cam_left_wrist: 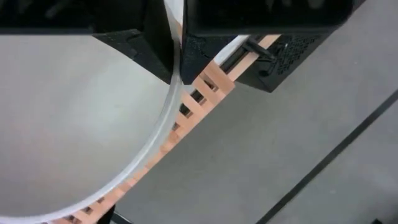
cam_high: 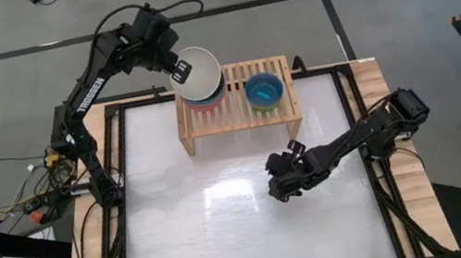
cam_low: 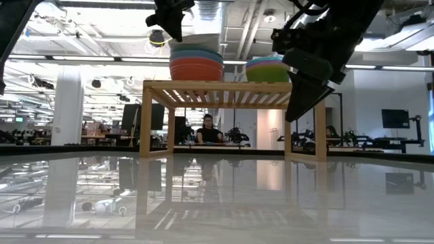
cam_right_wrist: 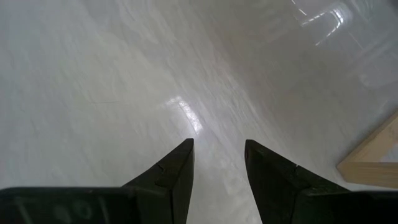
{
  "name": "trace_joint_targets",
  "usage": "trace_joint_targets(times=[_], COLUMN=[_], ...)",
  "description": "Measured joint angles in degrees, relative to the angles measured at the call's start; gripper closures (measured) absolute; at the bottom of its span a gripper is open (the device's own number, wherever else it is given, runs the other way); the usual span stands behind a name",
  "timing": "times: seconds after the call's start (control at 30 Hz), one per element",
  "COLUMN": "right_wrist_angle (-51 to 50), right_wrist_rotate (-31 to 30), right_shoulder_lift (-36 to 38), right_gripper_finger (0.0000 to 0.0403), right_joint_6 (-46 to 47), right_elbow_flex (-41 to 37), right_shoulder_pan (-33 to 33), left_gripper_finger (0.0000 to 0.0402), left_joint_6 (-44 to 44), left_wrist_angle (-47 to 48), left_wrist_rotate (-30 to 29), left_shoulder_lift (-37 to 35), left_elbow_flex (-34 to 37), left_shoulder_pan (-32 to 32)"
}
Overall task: Place and stack bowls onto a shelf
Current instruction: Stack the white bowl on top of the green bowl on the shelf
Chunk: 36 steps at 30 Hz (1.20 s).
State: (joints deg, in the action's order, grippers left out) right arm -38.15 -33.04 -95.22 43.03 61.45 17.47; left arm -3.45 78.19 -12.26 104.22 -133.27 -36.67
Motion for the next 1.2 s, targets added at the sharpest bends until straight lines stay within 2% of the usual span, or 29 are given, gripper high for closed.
trace_joint_targets(times=[0.23,0.37,0.5,0.73,0.87,1.03,1.2], right_wrist_angle=[0.0,0.0,0.0,0.0,0.0,0.0,-0.1], right_wrist_rotate=[0.0,0.0,0.0,0.0,0.0,0.0,0.0], right_shoulder_lift=[0.0,0.0,0.0,0.0,0.0,0.0,0.0], right_gripper_finger=[0.0235,0.0235,0.0235,0.0235,0.0235,0.0235,0.0235], right_joint_6=[0.0,0.0,0.0,0.0,0.0,0.0,0.0], right_elbow_flex=[0.0,0.0,0.0,0.0,0.0,0.0,0.0], right_shoulder_pan=[0.0,0.0,0.0,0.0,0.0,0.6,0.6], left_gripper_finger=[0.0312,0.0265,0.0238,0.0233,0.0233,0.0233,0.0233], left_joint_6=[0.7,-0.5,-0.1,1.2,1.3,0.9,0.6], left_wrist_angle=[0.6,-0.1,-4.4,-15.1,-18.8,-19.3,-19.3], left_wrist_rotate=[2.8,0.0,-3.9,-5.6,-6.9,-11.4,-11.7], left_shoulder_lift=[0.0,0.0,0.0,-0.2,-0.2,0.0,0.0], left_elbow_flex=[0.0,0.0,-0.2,-1.2,3.8,10.8,14.2], left_shoulder_pan=[0.0,0.0,0.0,0.1,0.1,0.0,-0.1])
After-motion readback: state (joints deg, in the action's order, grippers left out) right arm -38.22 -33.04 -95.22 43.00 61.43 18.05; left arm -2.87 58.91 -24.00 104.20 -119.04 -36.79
